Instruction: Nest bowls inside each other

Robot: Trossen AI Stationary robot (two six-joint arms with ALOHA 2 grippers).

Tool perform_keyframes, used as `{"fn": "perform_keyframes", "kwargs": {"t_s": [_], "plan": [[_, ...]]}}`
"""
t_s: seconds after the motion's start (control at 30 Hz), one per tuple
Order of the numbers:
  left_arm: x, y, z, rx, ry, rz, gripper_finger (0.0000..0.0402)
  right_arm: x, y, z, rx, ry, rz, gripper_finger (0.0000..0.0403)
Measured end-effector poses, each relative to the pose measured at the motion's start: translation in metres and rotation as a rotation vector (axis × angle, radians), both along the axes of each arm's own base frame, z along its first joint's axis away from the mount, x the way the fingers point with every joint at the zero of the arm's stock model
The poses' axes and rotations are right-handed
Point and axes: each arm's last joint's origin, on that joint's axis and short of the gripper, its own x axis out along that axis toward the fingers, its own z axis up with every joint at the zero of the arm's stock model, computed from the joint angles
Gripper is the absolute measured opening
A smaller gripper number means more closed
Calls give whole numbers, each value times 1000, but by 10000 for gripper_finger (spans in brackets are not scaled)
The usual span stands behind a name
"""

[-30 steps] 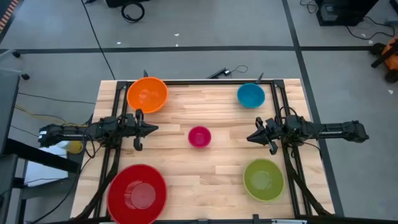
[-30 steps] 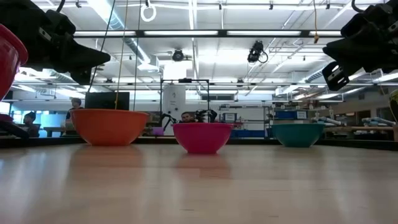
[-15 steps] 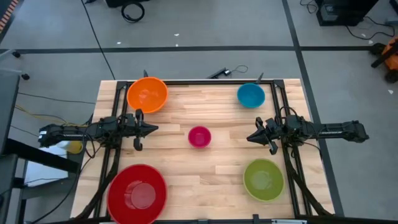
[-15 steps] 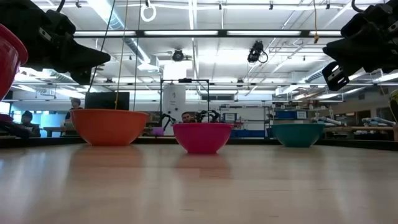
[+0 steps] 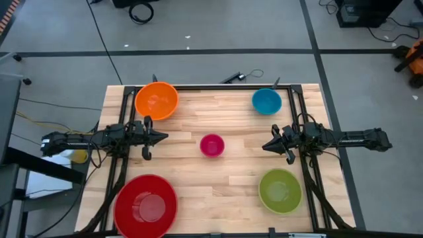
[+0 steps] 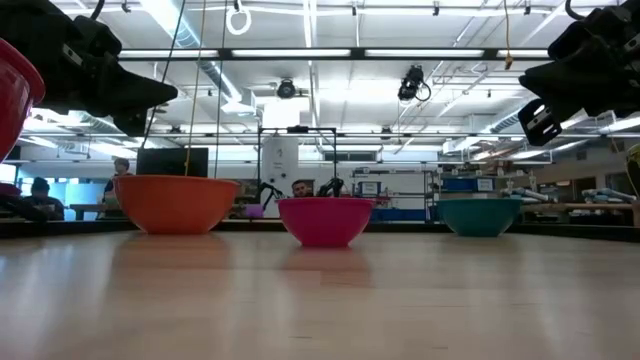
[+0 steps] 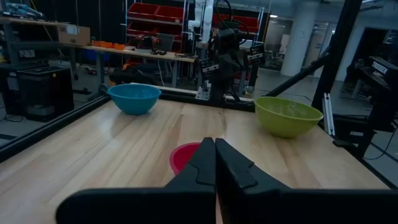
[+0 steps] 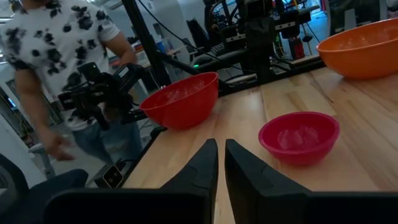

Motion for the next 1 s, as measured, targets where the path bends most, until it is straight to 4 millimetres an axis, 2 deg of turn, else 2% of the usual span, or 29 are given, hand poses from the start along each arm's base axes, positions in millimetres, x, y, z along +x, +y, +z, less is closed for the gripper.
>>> {"fn": "perform_keyframes", "kwargs": {"t_s": [0.27, 0.4, 0.7, 0.9, 0.93, 1.0], "plan": [[0, 0, 0, 4, 0, 0, 0, 0, 0, 0, 0, 0, 0, 38], [0, 0, 0, 86, 9, 3, 0, 0, 0, 0, 0, 0, 0, 38], [0, 1, 0, 337, 39, 44, 0, 0, 0, 0, 0, 0, 0, 38], [0, 2, 4, 648, 40, 84, 0, 0, -2, 0, -26, -6, -44, 38], [-1, 1, 6, 649, 19, 87, 0, 0, -3, 0, -65, -13, -62, 38], [-1, 1, 10, 472, -47, 91, 0, 0, -5, 0, -148, -27, -118, 38]]}}
